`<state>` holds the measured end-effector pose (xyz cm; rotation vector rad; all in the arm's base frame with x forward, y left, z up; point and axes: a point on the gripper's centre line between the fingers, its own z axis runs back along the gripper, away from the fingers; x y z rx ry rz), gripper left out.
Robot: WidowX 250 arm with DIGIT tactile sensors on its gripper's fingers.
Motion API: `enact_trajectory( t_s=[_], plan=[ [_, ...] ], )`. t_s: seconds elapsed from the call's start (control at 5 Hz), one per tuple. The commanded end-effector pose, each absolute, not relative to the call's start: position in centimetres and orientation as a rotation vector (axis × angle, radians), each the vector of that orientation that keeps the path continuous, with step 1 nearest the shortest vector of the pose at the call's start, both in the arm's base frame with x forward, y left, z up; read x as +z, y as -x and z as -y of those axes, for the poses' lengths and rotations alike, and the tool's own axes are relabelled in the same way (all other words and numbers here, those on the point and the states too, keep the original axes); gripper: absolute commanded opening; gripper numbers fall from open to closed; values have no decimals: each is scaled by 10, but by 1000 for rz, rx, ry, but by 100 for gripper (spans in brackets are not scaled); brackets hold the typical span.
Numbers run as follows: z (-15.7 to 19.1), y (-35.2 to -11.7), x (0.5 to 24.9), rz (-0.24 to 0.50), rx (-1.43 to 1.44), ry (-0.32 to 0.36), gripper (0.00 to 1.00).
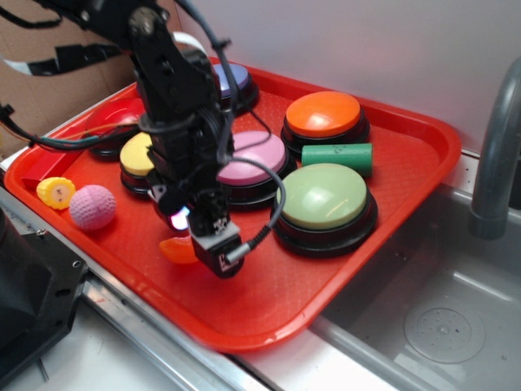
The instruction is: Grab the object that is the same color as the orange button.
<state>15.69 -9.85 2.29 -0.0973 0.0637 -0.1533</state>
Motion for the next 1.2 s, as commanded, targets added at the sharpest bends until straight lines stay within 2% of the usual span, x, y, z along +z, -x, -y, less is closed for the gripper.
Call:
enact_trajectory(
  t_s=[0.0, 0.2, 0.4, 0.6, 0.8, 1.0],
  plan=[
    [102, -154, 19, -22, -84, 108, 0],
    [98, -155, 22, -15, -86, 129, 0],
    [93, -156, 29, 2, -61, 112, 0],
    [87, -169, 52, 32, -113, 124, 0],
    [68, -186, 91, 70, -111, 100, 0],
    [47, -196, 122, 113, -89, 106, 0]
  ],
)
